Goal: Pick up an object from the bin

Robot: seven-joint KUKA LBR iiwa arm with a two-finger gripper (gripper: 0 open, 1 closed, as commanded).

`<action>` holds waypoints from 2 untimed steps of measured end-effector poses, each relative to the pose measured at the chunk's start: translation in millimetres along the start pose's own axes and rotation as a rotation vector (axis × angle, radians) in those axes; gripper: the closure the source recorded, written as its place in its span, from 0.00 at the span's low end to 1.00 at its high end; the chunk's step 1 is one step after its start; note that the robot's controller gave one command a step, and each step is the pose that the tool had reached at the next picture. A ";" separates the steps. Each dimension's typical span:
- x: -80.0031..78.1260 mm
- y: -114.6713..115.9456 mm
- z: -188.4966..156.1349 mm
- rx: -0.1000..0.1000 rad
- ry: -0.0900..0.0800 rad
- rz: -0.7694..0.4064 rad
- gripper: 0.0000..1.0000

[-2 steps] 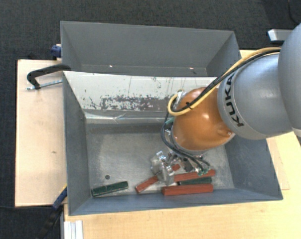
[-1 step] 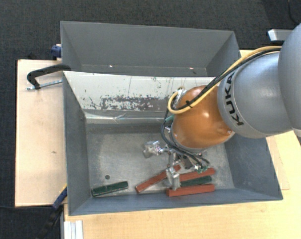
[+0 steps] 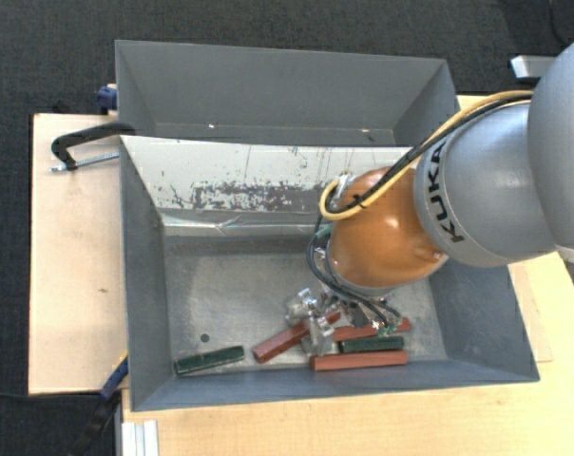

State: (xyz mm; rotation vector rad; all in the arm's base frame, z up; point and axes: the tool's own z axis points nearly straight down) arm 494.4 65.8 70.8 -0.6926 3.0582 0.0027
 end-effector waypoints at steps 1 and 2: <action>0.0 0.0 0.0 0.000 0.000 0.000 1.00; -55.2 -83.8 -75.4 0.001 0.000 -0.012 1.00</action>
Offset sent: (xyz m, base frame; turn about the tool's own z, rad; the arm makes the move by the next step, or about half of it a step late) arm 0.0843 -0.0529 0.0747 -0.0141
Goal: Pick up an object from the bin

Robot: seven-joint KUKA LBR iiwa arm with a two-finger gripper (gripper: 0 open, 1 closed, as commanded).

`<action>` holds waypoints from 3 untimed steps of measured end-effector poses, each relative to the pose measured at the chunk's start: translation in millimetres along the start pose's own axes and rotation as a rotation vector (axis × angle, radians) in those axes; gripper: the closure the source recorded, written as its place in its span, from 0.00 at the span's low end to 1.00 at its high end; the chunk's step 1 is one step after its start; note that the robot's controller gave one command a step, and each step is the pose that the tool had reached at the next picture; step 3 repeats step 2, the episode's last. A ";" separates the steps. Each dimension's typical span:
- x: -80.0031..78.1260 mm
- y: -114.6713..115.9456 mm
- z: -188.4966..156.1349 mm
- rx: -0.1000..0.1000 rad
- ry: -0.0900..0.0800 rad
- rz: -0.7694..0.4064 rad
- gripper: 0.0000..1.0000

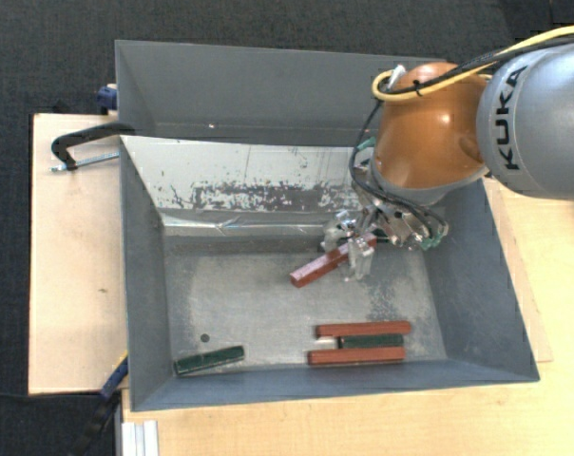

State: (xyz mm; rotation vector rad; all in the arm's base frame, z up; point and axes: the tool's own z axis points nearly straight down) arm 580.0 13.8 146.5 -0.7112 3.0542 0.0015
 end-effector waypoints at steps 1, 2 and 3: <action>0.0 0.0 0.0 0.000 0.000 0.000 1.00; 42.0 -6.1 -97.2 0.001 0.000 0.028 1.00; 42.0 -6.1 -97.2 0.001 0.000 0.028 1.00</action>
Offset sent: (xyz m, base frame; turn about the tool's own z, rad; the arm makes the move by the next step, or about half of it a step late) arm -0.0368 -0.0249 0.0959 0.0257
